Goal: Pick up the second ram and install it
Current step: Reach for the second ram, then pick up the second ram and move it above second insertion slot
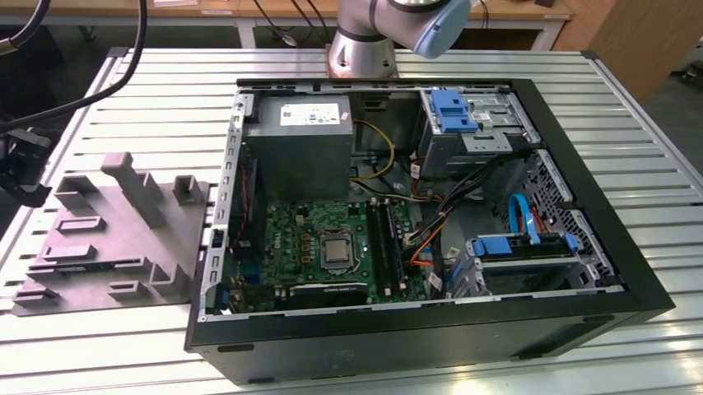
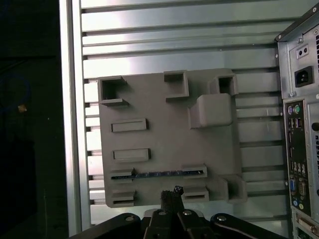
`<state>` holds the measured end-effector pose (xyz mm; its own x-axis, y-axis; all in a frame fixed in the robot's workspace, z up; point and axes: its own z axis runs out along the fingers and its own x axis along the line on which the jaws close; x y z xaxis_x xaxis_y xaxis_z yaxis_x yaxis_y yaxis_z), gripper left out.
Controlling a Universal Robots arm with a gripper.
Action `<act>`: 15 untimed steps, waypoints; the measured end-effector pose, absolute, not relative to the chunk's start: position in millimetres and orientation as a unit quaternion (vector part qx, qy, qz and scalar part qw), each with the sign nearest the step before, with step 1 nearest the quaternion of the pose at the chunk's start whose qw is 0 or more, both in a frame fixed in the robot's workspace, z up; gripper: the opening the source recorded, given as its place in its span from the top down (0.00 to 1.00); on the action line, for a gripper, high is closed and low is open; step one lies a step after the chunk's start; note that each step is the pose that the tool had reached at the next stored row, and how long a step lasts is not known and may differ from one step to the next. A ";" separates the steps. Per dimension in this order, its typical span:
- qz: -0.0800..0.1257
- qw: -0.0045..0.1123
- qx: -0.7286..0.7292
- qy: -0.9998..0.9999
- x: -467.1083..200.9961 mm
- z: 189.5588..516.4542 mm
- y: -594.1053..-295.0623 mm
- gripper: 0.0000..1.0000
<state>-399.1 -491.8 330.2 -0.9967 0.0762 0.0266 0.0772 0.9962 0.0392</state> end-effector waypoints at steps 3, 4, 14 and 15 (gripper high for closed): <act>-0.020 0.013 -0.038 -0.999 -399.1 326.2 -494.0 0.90; -0.020 0.013 -0.038 -0.999 -399.2 324.9 -494.5 0.90; -0.020 0.013 -0.038 -0.999 -399.2 317.5 -496.4 0.90; -0.020 0.013 -0.038 -0.999 -399.2 317.2 -496.4 0.90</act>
<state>-399.2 -496.4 317.2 -0.9967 0.0763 0.0266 0.0773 0.9962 0.0392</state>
